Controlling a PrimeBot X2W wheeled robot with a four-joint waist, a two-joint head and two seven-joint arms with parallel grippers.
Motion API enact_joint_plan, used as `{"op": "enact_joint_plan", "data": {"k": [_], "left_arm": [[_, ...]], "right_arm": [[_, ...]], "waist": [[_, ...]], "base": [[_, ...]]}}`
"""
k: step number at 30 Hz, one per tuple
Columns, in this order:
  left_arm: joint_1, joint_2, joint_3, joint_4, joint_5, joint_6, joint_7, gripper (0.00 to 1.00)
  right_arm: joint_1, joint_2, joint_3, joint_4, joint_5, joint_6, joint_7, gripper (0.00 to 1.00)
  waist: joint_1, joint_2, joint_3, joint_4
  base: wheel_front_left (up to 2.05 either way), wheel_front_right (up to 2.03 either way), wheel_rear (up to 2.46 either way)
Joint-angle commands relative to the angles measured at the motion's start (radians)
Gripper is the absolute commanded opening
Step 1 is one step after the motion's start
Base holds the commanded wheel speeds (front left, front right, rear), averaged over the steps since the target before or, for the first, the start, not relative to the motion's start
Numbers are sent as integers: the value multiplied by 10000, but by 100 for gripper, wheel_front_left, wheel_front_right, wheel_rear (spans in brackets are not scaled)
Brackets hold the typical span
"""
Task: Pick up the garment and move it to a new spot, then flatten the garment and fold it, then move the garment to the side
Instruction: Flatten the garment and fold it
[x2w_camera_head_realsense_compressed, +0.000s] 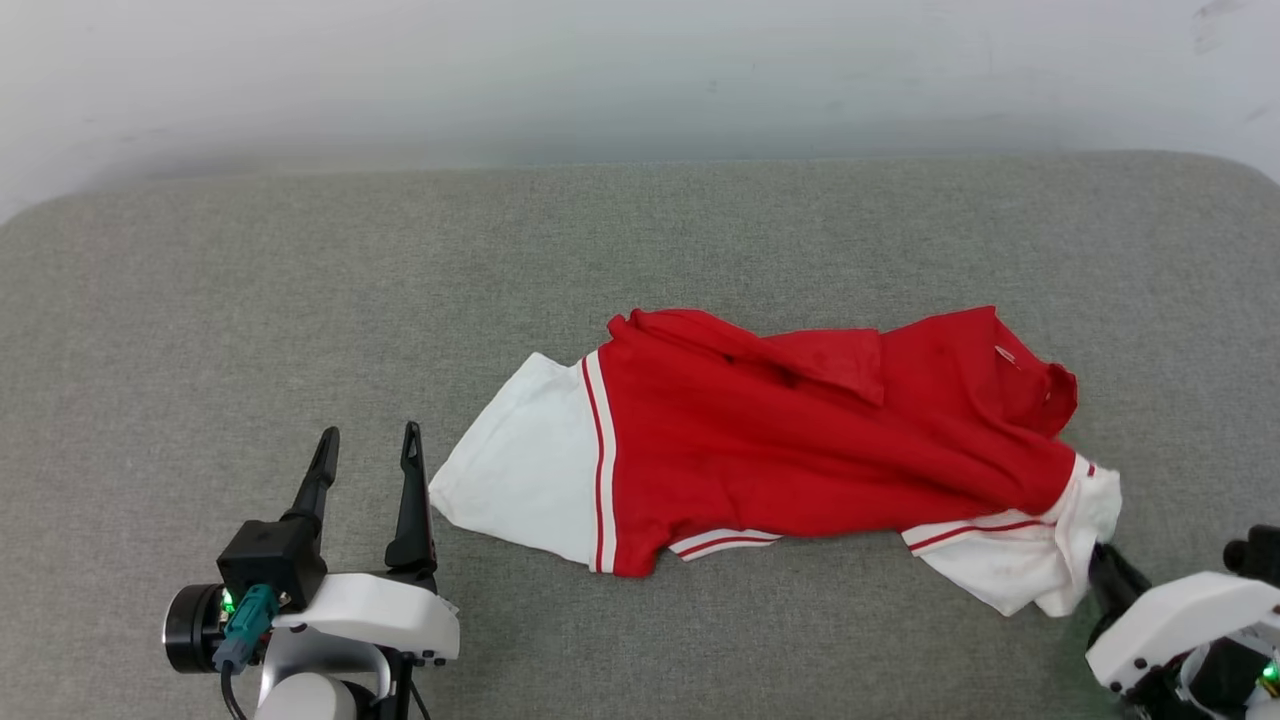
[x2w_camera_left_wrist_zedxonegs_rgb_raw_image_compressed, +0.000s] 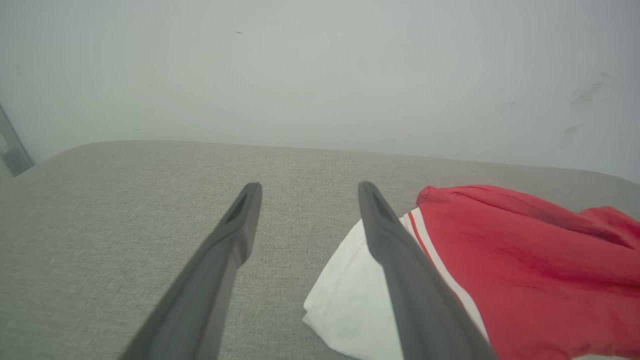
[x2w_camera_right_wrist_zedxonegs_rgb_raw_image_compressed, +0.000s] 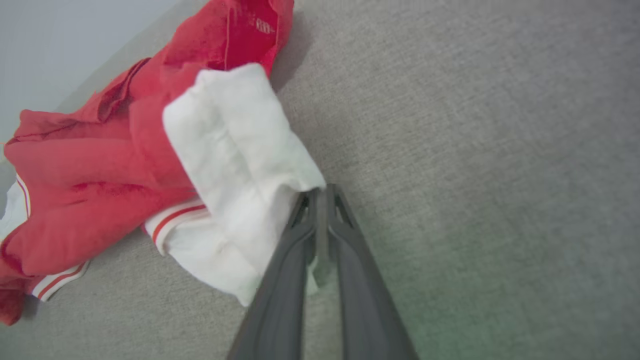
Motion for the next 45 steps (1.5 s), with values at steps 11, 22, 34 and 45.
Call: {"op": "enact_joint_plan", "data": {"k": [11, 22, 34, 45], "left_arm": [[223, 131, -72, 58, -107, 63, 108, 100], [261, 465, -64, 134, -340, -24, 935, 100], [-1415, 1514, -454, 773, -825, -821, 4685, 100], [-2185, 2779, -1120, 1768, -1532, -1621, 9821, 100]], "right_arm": [[-458, -431, 799, -822, -1233, -7, -2356, 100], [732, -75, 1787, -2931, -2753, -7, -2743, 100], [1219, 83, 3181, -4444, -2894, -7, -2296, 100], [733, 165, 3537, -3893, -2406, -7, -2707, 100]], "waist": [[0, 0, -439, -13], [0, 0, -855, -260], [0, 0, -132, -1168], [0, 0, 1073, -1808]], "base": [[0, 0, 0], [0, 0, 0], [0, 0, 0], [0, 0, 0]]}}
